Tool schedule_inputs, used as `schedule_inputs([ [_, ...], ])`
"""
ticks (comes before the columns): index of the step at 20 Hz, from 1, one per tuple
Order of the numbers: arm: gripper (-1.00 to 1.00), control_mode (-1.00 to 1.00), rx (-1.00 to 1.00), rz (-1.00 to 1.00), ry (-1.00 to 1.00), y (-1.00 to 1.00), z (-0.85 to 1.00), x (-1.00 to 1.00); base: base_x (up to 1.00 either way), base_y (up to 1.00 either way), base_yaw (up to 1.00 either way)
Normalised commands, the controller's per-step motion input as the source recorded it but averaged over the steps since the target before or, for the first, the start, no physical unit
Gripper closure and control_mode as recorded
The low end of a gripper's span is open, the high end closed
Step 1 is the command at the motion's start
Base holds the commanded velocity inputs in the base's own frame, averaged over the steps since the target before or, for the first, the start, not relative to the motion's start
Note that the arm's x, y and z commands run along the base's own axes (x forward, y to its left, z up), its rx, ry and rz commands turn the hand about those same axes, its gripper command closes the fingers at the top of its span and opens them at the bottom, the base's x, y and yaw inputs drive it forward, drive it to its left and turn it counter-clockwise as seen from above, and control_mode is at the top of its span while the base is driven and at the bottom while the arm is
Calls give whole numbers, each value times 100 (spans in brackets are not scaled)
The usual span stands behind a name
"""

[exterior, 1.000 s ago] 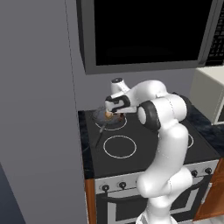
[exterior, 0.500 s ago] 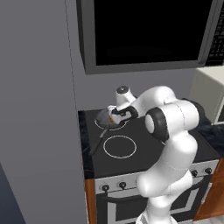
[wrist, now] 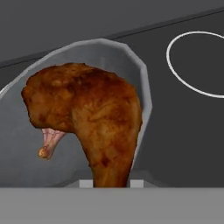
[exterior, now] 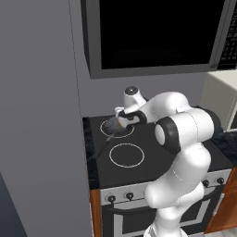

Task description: Take the chicken drumsticks from the pan and place one on each plate on the dining counter.

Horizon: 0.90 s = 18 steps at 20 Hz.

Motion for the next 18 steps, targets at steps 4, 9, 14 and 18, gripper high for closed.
schedule_inputs([
  [4, 100, -100, 0, 6, -7, 0, -1, 1, 0, 0, 0],
  [9, 100, -100, 1, 12, -17, 0, -21, -2, 0, 0, 0],
  [14, 100, -100, 9, 12, -41, 0, -27, -17, 0, 0, 0],
  [18, 100, -100, 12, 8, -29, -4, -9, -7, 0, 0, 0],
])
